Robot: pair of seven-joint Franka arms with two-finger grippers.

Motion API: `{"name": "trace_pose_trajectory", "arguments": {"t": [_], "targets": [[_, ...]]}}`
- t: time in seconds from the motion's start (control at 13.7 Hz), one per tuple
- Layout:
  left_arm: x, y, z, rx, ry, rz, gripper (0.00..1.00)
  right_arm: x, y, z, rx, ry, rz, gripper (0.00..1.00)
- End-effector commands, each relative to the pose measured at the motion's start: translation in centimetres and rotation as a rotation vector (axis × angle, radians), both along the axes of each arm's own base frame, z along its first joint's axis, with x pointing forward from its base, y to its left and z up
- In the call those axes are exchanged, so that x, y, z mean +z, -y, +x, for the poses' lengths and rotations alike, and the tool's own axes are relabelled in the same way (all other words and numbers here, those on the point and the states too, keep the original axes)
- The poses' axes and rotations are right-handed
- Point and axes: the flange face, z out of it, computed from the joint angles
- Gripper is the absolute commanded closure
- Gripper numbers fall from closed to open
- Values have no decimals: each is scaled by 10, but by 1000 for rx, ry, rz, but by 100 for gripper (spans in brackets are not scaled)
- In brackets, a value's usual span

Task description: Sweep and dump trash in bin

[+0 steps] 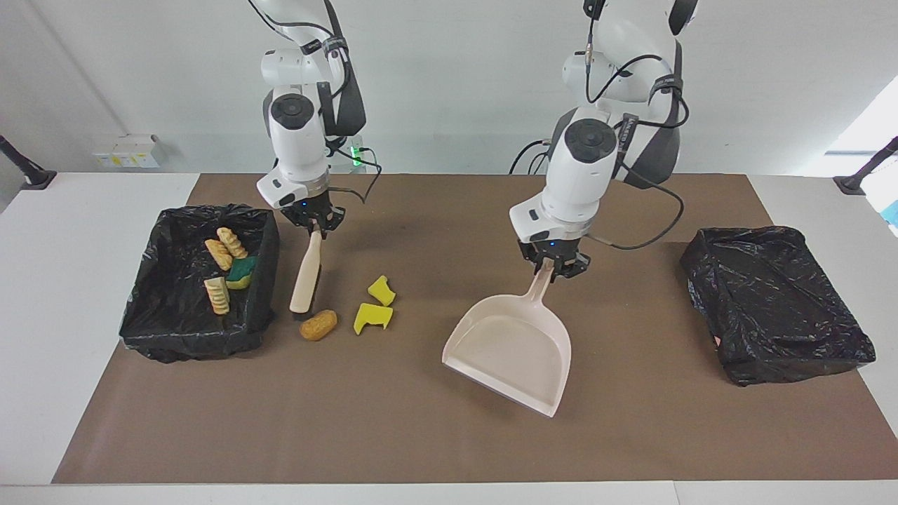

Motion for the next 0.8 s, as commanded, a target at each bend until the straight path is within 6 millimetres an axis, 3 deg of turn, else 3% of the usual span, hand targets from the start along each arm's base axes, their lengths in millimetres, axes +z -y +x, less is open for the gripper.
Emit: {"name": "trace_pose_trajectory", "arguments": {"t": [0.0, 0.22, 0.44, 0.73], "targets": [[13, -49, -16, -180, -37, 25, 100, -7, 11, 5, 43, 25, 11, 100], [-2, -86, -27, -393, -77, 74, 100, -28, 7, 27, 69, 67, 44, 100], [-32, -97, -56, -504, -71, 74, 100, -32, -10, 47, 119, 79, 58, 100], [-56, -88, -70, -534, -62, 69, 100, -19, -97, 37, 222, -18, 71, 100]]}}
